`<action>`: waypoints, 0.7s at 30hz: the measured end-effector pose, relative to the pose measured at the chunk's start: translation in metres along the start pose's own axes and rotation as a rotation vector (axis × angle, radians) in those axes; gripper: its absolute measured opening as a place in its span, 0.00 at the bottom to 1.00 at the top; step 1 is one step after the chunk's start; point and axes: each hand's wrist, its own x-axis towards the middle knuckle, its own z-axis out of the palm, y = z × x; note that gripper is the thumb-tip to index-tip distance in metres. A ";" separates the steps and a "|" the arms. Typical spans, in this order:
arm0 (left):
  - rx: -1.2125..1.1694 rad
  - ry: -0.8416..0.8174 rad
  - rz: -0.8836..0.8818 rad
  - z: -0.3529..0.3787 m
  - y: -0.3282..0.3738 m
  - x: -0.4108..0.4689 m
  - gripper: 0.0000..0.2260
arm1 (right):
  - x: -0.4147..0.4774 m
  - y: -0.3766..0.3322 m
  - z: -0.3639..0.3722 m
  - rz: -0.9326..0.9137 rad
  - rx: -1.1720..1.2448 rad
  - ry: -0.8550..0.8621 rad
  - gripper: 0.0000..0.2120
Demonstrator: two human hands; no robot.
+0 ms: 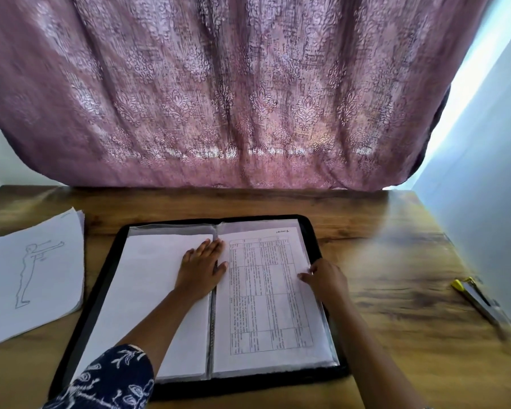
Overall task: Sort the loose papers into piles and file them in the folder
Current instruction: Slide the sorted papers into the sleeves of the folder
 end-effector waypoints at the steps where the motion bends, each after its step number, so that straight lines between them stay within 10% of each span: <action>1: 0.001 -0.005 0.000 0.000 0.000 0.000 0.35 | -0.001 -0.002 -0.003 0.017 -0.017 -0.015 0.15; 21: -0.043 0.016 0.017 -0.003 -0.001 -0.002 0.40 | -0.001 -0.017 -0.007 0.069 -0.079 0.039 0.14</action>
